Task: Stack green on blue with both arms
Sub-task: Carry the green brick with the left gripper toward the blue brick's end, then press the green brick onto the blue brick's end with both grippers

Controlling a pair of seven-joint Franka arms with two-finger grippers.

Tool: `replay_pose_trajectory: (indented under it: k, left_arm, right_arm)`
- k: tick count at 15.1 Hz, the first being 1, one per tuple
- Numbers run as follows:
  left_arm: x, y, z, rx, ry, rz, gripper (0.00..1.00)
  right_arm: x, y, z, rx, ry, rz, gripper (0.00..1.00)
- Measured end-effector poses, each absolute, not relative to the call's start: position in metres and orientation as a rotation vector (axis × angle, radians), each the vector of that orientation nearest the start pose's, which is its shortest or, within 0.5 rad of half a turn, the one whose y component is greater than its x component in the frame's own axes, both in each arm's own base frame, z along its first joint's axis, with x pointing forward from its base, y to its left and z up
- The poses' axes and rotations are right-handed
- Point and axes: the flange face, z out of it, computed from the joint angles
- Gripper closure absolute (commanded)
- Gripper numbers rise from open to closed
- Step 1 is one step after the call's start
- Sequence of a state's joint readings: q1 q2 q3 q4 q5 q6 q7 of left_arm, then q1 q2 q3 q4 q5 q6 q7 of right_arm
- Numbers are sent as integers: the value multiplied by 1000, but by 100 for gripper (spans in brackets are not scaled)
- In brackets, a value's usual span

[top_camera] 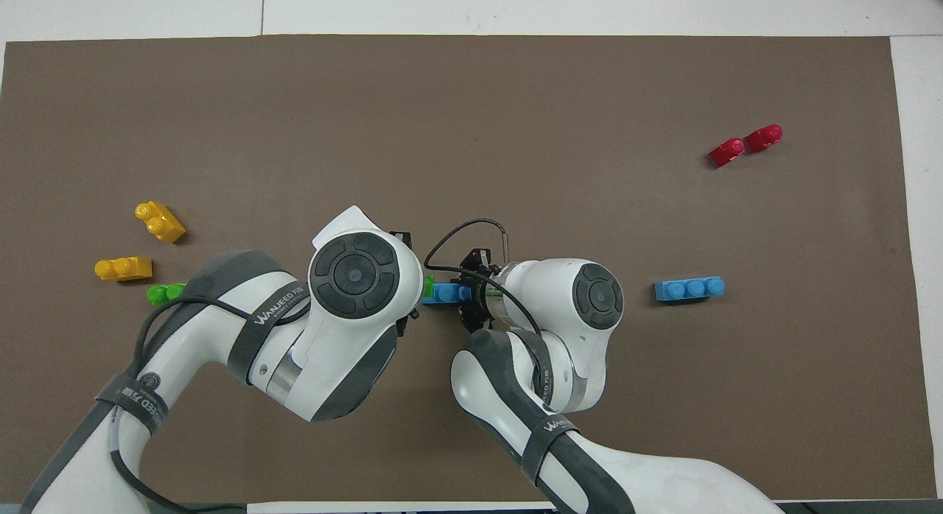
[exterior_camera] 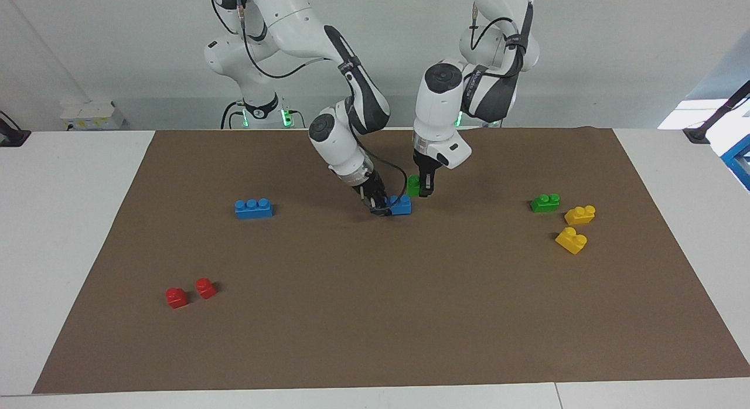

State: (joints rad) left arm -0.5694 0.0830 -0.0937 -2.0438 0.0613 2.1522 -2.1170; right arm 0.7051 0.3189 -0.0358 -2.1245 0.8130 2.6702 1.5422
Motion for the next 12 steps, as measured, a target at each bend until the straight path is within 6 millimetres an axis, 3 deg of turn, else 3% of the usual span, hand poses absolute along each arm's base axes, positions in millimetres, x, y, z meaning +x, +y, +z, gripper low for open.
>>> replay_pose_trajectory:
  k: [5, 12]
  left_arm:
    - [438, -360, 392, -2396, -2060, -157, 100]
    - [440, -364, 374, -2389, -2098, -177, 100]
  right_arm:
    - [476, 350, 276, -1938, 1922, 403, 100]
    - [476, 350, 276, -1938, 1922, 403, 100]
